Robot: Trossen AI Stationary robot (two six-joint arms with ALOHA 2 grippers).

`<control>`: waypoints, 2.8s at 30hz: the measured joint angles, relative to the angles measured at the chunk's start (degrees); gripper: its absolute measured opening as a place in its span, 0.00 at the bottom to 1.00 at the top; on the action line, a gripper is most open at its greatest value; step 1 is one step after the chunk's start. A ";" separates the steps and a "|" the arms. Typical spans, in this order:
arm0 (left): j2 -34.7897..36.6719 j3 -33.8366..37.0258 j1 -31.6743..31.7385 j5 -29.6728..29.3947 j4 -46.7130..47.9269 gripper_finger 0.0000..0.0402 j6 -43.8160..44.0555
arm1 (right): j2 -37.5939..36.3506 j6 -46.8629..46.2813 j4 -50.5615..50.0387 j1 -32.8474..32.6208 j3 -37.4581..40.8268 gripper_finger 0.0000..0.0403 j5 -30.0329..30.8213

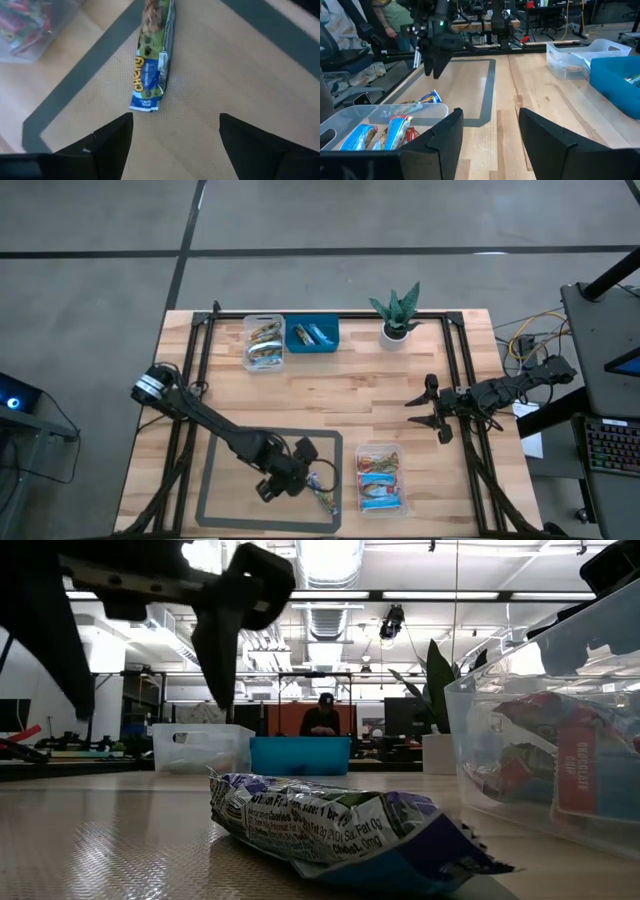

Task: Pick and place Granola Bars by type
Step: Put the blue granola bar into the blue bin

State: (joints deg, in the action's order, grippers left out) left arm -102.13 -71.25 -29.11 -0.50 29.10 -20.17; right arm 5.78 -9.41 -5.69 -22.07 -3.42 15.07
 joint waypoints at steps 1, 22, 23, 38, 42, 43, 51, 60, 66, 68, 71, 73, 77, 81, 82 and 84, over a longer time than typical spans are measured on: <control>-0.70 -0.35 0.00 -0.02 0.06 0.69 -0.58 | 0.00 0.00 0.00 0.00 0.00 0.45 0.00; -12.48 -8.62 0.00 0.20 -2.12 0.69 -6.63 | 0.00 0.00 0.02 0.00 0.00 0.45 -0.02; -12.92 -8.79 0.00 0.13 -2.23 0.69 -6.73 | 0.00 0.00 0.02 -0.02 0.00 0.45 -0.02; -13.79 -9.15 0.17 -1.32 -2.32 0.39 -7.24 | 0.00 0.00 0.02 0.00 0.00 0.45 -0.01; -13.79 -9.15 0.17 -1.47 -2.53 0.22 -7.22 | 0.00 0.00 0.02 0.00 0.00 0.45 0.00; -13.79 -9.15 0.16 -1.61 -2.58 0.18 -7.23 | 0.00 0.00 0.02 0.00 0.00 0.45 -0.02; -13.33 -9.09 0.14 -2.88 -2.75 0.02 -6.18 | 0.00 0.00 0.02 -0.02 0.00 0.45 -0.01; -8.98 -9.95 1.14 -4.63 2.24 0.00 -1.70 | 0.00 0.00 0.01 -0.01 0.00 0.45 -0.01; -3.75 -10.09 3.76 -6.50 6.19 0.00 0.10 | 0.02 0.00 0.00 -0.02 0.00 0.45 -0.02; -1.88 -10.09 5.14 -7.46 7.18 0.00 0.89 | 0.02 0.00 0.00 -0.02 0.00 0.45 -0.02; 1.14 -9.98 7.27 -8.69 9.47 0.00 1.92 | 0.01 0.00 -0.03 -0.02 0.00 0.45 0.00; 3.08 -9.96 8.82 -9.32 9.96 0.00 2.30 | 0.00 0.00 0.02 0.00 0.00 0.45 -0.02; 7.57 -8.35 11.80 -9.98 10.29 0.00 3.19 | 0.00 0.00 0.02 0.00 0.00 0.45 -0.02; 11.77 -5.83 14.82 -10.22 10.03 0.00 4.75 | 0.01 0.00 0.02 0.00 0.00 0.45 -0.01; 12.90 -5.01 15.46 -10.44 9.65 0.00 4.99 | 0.02 0.00 0.02 0.00 0.00 0.45 0.00; 15.16 -3.02 16.80 -11.66 9.67 0.00 5.55 | 0.04 0.00 0.04 0.00 0.00 0.45 0.00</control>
State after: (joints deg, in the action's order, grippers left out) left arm -86.97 -74.27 -12.30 -12.15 38.76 -14.61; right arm 5.82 -9.41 -5.65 -22.06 -3.42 15.07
